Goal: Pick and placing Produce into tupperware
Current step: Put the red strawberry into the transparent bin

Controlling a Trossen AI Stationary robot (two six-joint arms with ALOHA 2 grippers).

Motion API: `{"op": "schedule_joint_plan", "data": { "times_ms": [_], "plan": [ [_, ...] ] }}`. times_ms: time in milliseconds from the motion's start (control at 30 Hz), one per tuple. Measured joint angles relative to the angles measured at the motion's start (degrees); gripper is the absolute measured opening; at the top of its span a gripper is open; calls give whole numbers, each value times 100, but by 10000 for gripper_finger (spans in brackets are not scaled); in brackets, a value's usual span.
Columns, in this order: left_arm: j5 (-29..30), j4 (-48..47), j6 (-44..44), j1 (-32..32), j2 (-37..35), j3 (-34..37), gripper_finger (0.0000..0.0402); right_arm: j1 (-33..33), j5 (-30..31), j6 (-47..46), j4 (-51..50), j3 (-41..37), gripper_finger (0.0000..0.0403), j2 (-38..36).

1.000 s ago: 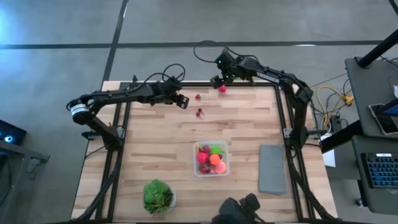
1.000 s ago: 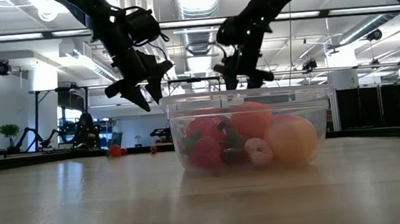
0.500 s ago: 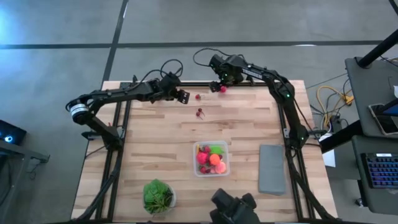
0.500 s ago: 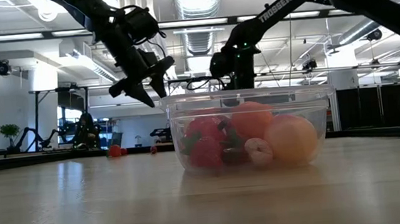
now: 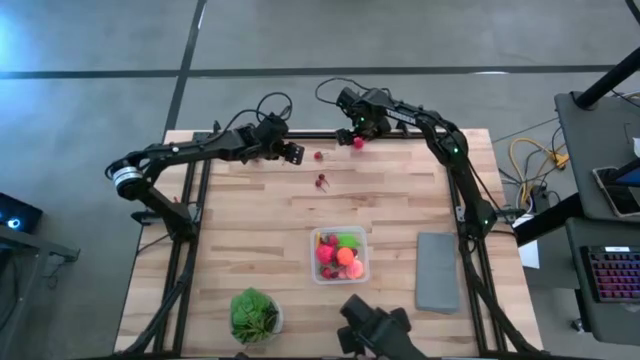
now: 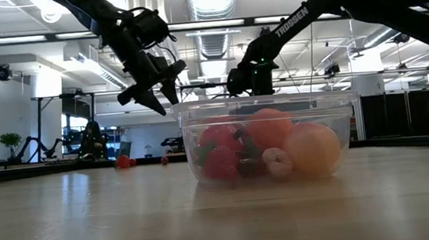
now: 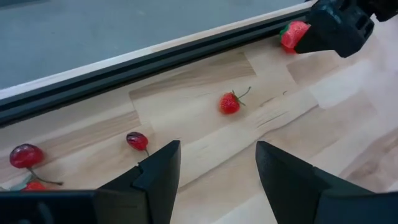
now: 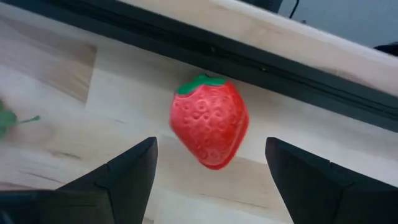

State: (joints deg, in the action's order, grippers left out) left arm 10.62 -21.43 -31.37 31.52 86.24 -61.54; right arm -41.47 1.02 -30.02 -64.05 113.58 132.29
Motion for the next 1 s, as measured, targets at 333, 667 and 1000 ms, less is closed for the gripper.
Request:
{"op": "schedule_joint_plan", "data": {
  "times_ms": [333, 667, 1000],
  "plan": [
    [-141, -2, 89, 3, 0, 0, 194, -6, 7, 0, 283, -17, 290, 89],
    [-156, -2, 84, 3, 0, 0, 194, -17, 50, 2, 513, -93, 290, 103],
    [-154, -1, 84, 3, 0, 0, 194, -17, 50, 22, 697, -475, 290, 105]
  ]
}}
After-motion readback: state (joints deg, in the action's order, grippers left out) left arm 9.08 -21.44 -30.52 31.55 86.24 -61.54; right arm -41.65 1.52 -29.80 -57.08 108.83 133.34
